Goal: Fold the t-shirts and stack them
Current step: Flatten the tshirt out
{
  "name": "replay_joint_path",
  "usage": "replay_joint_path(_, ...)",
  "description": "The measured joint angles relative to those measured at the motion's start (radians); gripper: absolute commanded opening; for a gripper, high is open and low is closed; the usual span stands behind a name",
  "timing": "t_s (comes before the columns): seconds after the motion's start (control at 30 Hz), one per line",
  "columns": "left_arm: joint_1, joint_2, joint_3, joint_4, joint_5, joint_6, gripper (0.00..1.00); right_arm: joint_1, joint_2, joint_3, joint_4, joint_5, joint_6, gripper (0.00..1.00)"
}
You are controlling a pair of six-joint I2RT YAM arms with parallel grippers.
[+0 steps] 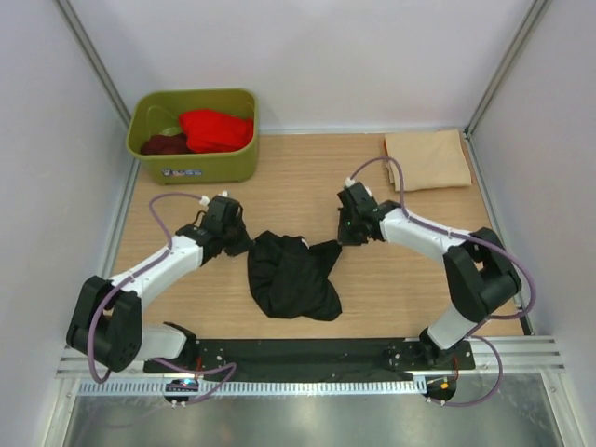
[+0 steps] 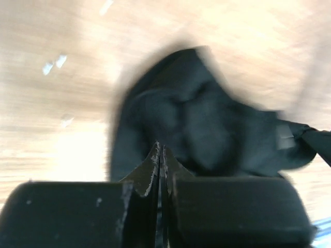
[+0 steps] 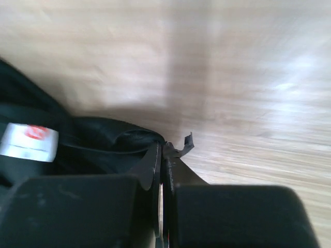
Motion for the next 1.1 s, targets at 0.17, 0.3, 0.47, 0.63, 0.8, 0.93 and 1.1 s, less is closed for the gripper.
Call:
replay_joint_path(0.17, 0.003, -0.043, 0.290, -0.101, -0.038, 0.031, 0.00, 0.001, -0.115, 0.364, -0.257, 0.216, -0.056, 0.01)
replay_joint_path(0.3, 0.005, -0.188, 0.457, -0.116, -0.072, 0.053, 0.00, 0.001, -0.305, 0.630, -0.367, 0.336, -0.097, 0.01)
replay_joint_path(0.47, 0.006, -0.352, 0.381, -0.075, -0.016, 0.048, 0.25, -0.001, -0.555, 0.677, -0.467, 0.311, -0.127, 0.01)
replay_joint_path(0.63, 0.003, -0.358, 0.199, -0.042, 0.124, 0.024, 0.40, -0.001, -0.645, 0.565, -0.546, 0.248, -0.128, 0.01)
replay_joint_path(0.8, -0.036, -0.296, 0.109, -0.031, 0.225, 0.019, 0.49, -0.001, -0.633, 0.498, -0.610, 0.221, -0.109, 0.01)
replay_joint_path(0.93, -0.106, -0.193, 0.107, 0.026, 0.251, 0.018, 0.52, -0.001, -0.667, 0.478, -0.649, 0.257, -0.077, 0.01)
replay_joint_path(1.1, -0.208, 0.033, 0.157, 0.091, 0.250, 0.026, 0.51, -0.001, -0.820, 0.375, -0.697, 0.322, -0.025, 0.01)
